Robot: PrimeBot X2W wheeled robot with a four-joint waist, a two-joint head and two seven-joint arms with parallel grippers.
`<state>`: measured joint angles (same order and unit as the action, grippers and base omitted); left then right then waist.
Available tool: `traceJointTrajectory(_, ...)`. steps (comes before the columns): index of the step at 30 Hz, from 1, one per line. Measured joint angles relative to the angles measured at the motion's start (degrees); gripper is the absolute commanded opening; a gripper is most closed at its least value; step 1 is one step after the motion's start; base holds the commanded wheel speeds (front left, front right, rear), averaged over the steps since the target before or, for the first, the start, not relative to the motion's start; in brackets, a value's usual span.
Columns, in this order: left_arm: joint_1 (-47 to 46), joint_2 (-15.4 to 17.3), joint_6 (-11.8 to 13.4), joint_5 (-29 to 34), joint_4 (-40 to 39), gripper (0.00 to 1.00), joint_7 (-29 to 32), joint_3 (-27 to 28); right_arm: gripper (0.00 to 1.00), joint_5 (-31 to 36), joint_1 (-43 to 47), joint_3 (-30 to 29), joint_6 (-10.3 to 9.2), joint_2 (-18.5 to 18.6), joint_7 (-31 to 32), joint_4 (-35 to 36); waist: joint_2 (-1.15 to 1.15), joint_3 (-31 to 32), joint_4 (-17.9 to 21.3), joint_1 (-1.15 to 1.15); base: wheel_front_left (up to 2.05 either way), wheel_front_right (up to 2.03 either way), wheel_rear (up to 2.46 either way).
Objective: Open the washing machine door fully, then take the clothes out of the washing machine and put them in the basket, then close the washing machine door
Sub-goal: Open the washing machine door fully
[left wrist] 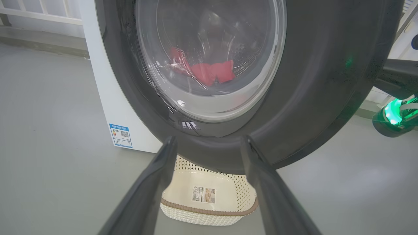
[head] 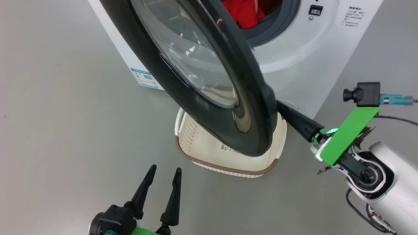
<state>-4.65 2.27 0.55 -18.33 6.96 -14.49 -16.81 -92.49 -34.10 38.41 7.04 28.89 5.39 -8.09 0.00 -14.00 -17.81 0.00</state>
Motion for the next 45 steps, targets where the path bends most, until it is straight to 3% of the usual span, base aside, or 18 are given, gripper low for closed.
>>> traceJointTrajectory(37, 2.48, 0.01, 1.05, 0.01, 0.35, 1.00, 0.01, 0.01, 0.00, 2.48, 3.69, 4.95, -0.01, -6.73, 6.30, 2.13, 0.00, 5.01, -10.54, 0.00, 0.00, 0.00, 0.00)
traceJointTrajectory(45, 3.69, 0.02, 2.72, 0.00, 0.48, 1.00, 0.01, 1.71, 0.00, 2.49, 3.61, 5.64, -0.01, -8.54, 6.23, 1.45, 0.00, 5.66, -12.44, 0.00, 0.00, 0.00, 0.00)
